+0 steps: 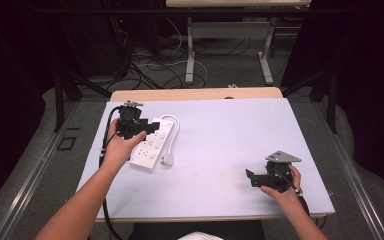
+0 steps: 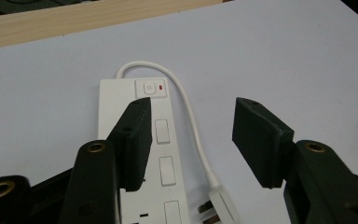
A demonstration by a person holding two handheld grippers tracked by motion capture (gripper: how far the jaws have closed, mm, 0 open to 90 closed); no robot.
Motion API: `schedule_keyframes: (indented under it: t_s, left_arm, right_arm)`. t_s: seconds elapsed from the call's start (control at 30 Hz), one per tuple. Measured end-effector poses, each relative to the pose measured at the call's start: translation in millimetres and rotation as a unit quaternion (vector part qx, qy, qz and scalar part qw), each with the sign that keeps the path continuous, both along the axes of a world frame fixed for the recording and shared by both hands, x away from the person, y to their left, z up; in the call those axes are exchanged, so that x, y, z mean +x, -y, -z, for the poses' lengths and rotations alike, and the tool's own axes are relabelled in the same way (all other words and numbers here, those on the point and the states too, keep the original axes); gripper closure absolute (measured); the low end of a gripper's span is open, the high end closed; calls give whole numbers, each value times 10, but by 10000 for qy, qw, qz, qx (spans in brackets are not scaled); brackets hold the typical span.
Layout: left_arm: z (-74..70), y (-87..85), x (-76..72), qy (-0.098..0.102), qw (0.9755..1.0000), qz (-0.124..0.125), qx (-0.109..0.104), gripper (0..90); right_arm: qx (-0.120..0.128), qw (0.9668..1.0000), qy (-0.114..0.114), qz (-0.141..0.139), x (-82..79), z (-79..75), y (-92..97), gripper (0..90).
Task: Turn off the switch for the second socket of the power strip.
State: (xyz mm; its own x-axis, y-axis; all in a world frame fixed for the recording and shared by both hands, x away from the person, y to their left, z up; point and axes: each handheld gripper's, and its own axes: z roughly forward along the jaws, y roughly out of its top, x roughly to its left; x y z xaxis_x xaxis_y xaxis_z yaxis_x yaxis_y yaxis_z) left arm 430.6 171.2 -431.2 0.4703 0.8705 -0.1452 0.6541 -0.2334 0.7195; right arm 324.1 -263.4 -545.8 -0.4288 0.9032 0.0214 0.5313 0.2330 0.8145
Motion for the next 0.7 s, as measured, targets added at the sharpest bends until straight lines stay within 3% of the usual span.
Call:
schedule_keyframes:
  t_s: [0.7]
  left_arm:
    - [116, 131, 240, -142, 9998, -131, 80, 539]
  right_arm:
    - [-15, 10000, -20, 18, 5, 9, 8, 4]
